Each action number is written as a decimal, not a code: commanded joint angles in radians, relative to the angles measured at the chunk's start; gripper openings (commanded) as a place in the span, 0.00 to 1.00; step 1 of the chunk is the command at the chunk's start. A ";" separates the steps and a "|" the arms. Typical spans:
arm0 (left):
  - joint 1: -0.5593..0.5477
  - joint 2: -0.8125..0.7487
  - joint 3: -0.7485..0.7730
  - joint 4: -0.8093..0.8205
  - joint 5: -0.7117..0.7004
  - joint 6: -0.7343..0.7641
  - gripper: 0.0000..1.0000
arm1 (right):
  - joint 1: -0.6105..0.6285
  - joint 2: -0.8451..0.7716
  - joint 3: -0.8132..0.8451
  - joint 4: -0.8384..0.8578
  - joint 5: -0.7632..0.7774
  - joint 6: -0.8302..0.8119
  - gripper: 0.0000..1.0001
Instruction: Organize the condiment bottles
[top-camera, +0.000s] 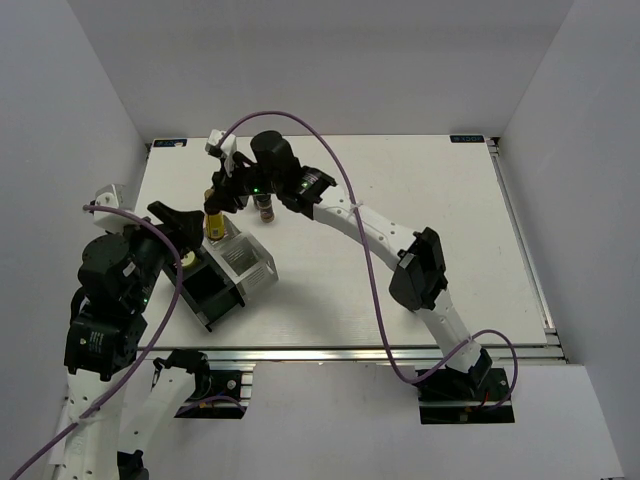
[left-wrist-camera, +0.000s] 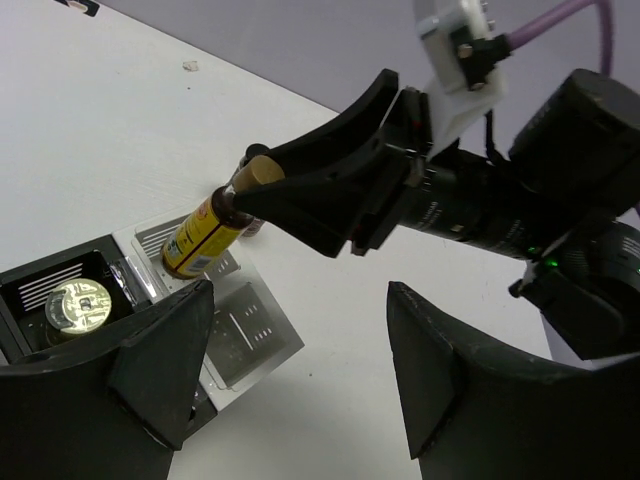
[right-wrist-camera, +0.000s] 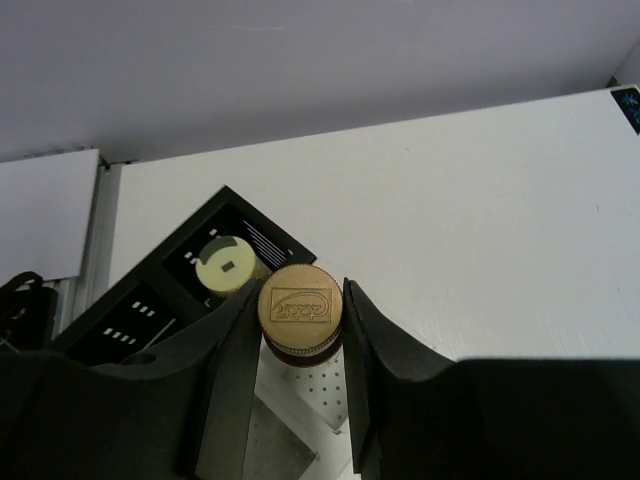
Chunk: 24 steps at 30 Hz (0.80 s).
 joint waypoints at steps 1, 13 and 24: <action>0.000 -0.014 -0.010 -0.028 -0.018 -0.011 0.80 | -0.008 -0.002 0.055 0.138 0.053 -0.020 0.00; 0.001 -0.017 -0.042 -0.020 -0.008 -0.019 0.80 | 0.006 0.027 -0.040 0.132 0.068 -0.086 0.00; 0.001 -0.037 -0.051 -0.048 -0.016 -0.026 0.80 | 0.048 0.064 -0.090 0.166 0.128 -0.168 0.00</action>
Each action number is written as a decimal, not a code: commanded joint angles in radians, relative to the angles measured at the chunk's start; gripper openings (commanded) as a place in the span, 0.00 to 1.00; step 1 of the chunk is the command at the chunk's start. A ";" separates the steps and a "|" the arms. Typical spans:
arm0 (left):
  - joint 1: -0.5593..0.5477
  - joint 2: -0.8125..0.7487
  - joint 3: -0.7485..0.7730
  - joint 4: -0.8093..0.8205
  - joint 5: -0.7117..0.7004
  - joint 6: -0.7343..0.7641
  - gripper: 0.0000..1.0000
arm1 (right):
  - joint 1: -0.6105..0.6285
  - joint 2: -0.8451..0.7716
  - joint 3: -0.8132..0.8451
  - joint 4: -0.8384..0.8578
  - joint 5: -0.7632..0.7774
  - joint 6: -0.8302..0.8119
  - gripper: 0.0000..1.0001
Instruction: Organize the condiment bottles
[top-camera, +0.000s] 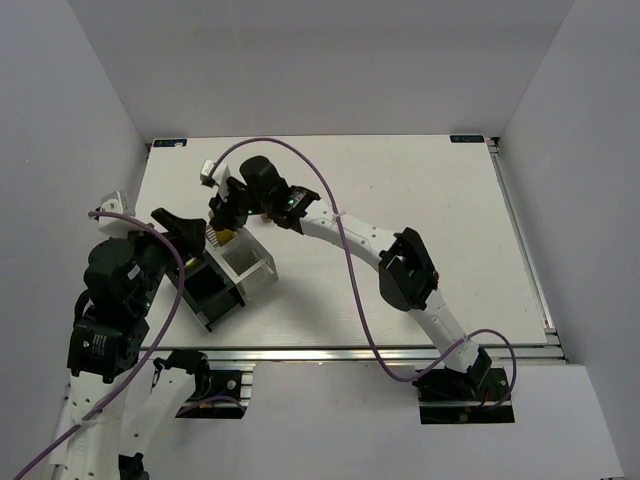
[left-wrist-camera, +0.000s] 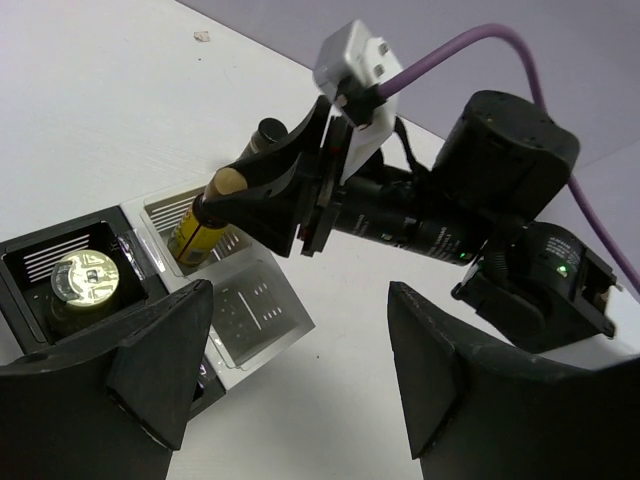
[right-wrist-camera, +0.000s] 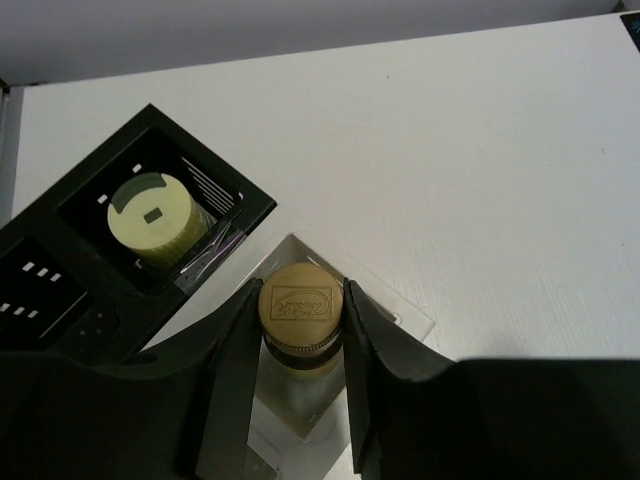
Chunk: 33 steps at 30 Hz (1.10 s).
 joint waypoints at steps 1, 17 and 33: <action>0.001 -0.008 -0.008 -0.014 -0.012 -0.007 0.80 | 0.023 -0.015 -0.009 0.123 0.028 -0.057 0.00; 0.001 -0.016 -0.013 -0.028 -0.010 -0.017 0.81 | 0.040 -0.009 -0.077 0.129 0.080 -0.101 0.57; 0.001 0.120 0.001 0.128 0.172 0.017 0.59 | -0.093 -0.307 -0.109 -0.013 -0.084 0.075 0.67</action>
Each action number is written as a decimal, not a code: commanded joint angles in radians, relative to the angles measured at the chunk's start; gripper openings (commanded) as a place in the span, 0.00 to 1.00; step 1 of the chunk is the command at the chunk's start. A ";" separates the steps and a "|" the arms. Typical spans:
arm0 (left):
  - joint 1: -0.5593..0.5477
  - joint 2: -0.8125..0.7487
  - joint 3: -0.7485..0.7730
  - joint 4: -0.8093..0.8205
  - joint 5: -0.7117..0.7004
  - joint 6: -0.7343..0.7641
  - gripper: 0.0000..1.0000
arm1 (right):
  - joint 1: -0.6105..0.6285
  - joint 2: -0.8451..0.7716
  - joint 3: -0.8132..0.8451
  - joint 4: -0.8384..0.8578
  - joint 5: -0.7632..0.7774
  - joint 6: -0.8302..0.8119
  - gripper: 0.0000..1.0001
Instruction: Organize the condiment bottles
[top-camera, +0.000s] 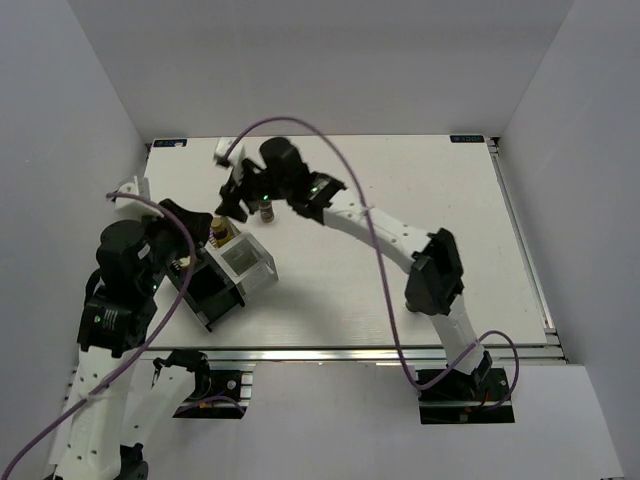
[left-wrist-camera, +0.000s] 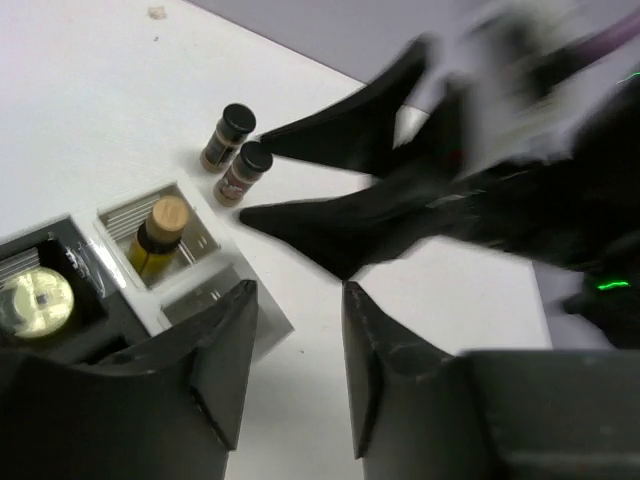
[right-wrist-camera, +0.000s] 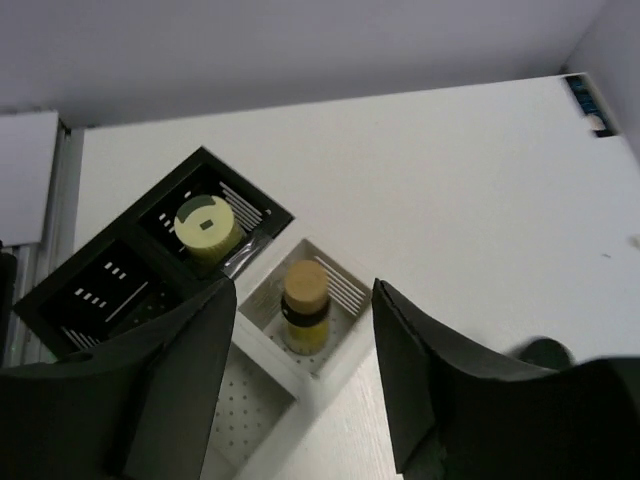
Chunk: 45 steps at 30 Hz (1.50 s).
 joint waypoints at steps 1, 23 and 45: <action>0.000 0.085 0.012 0.114 0.112 0.034 0.46 | -0.111 -0.193 -0.007 -0.032 -0.073 0.119 0.61; -0.229 1.099 0.411 0.032 -0.276 0.043 0.78 | -0.780 -0.682 -0.599 -0.316 -0.303 0.088 0.79; -0.219 1.430 0.710 -0.036 -0.461 0.098 0.75 | -0.828 -0.731 -0.721 -0.253 -0.314 0.123 0.79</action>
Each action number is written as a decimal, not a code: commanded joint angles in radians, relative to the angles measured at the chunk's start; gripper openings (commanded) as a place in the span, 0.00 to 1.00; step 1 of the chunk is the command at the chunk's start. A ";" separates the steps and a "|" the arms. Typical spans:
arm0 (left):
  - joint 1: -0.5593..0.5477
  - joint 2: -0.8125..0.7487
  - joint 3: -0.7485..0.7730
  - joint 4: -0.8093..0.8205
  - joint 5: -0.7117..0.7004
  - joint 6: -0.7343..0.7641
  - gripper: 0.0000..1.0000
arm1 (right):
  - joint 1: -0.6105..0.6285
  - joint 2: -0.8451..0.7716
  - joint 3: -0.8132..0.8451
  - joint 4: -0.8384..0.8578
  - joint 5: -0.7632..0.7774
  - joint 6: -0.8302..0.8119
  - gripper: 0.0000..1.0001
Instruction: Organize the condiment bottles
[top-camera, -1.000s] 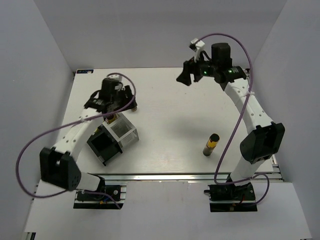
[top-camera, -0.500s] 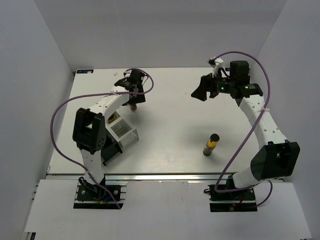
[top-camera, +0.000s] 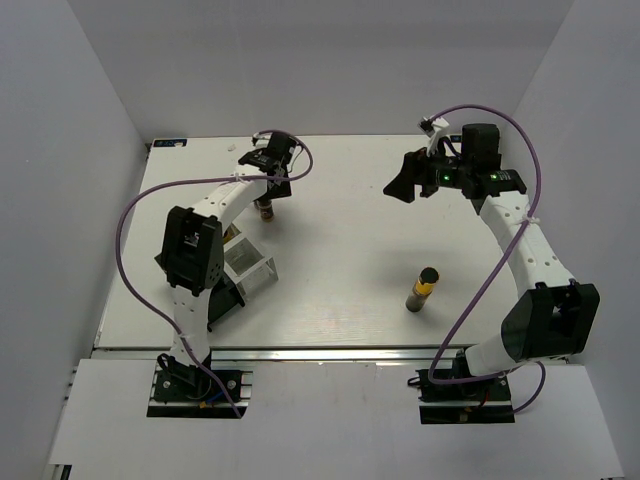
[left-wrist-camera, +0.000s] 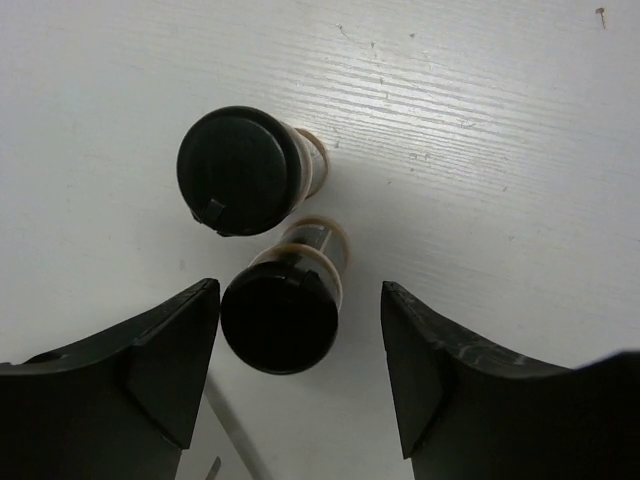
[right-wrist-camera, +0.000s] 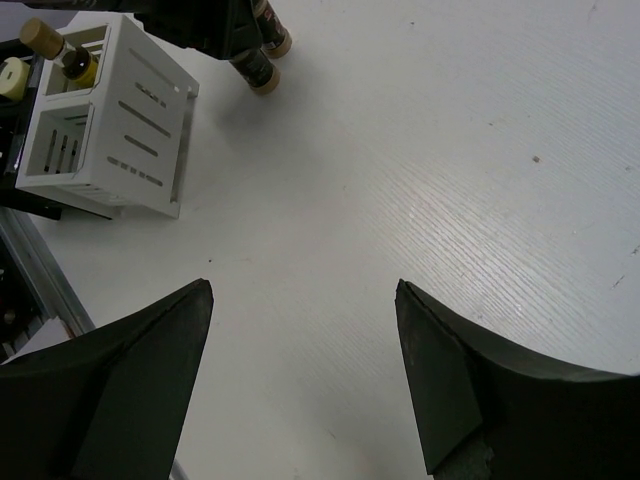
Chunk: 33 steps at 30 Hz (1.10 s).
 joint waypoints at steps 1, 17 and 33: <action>0.010 -0.009 0.040 0.006 -0.023 0.017 0.74 | -0.006 -0.017 -0.008 0.033 -0.014 0.004 0.79; 0.025 -0.067 -0.031 0.061 -0.012 0.014 0.27 | -0.006 -0.018 -0.040 0.017 0.002 -0.022 0.78; 0.002 -0.575 -0.207 -0.015 0.203 -0.012 0.00 | -0.006 -0.046 -0.072 0.019 -0.020 -0.053 0.03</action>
